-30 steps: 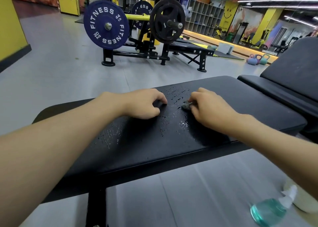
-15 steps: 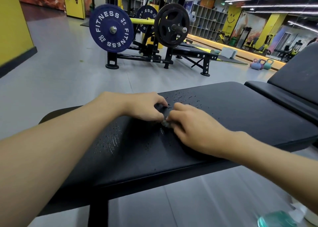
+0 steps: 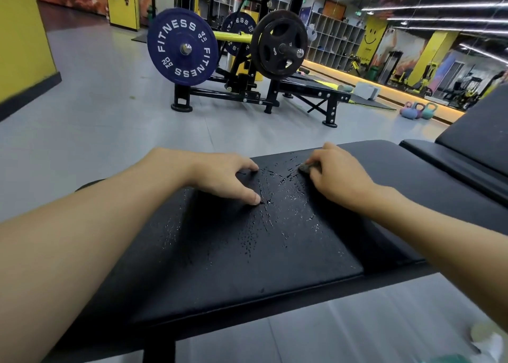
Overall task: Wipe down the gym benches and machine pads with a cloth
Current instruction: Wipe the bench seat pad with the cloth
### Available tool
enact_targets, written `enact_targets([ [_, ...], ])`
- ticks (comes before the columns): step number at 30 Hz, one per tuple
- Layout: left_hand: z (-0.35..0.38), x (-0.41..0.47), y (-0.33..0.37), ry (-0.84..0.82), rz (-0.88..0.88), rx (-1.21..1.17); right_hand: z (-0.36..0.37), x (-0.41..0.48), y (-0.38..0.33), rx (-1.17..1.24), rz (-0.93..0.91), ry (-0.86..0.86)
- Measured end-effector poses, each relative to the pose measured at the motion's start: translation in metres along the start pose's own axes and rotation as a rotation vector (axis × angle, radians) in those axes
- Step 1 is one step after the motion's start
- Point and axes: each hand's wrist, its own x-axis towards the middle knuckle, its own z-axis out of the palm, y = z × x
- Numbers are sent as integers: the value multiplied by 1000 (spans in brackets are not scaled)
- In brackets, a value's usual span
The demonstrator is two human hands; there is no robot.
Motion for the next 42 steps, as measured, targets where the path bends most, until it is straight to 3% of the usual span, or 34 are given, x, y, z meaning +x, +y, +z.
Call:
enact_targets([
  [3, 1, 4, 0, 4, 3, 5, 14, -9, -36, -46, -155, -17],
  [6, 0, 6, 1, 10, 15, 24, 4, -15, -45, 81, -300, -130],
  [11, -2, 2, -8, -8, 15, 14, 8, 25, -5, -26, 27, 25],
  [16, -4, 4, -8, -8, 17, 30, 15, 4, -44, 103, -287, -106],
  [21, -3, 1, -10, 9, -22, 29, 15, 44, -5, 9, 25, 15],
  [26, -4, 3, -10, 8, -33, 30, 22, 30, -41, 117, -264, -102],
  [31, -1, 0, -13, 8, -25, 25, 24, 67, -5, 18, 59, 5],
  [33, -1, -1, -12, 14, -26, 32, 35, 65, -27, 7, -4, 17],
  [37, -3, -2, -12, 19, -58, 23, 30, 50, -49, 94, -262, -116],
  [42, -7, -8, -11, -11, -83, 26, 35, 72, -24, 69, 27, 8],
])
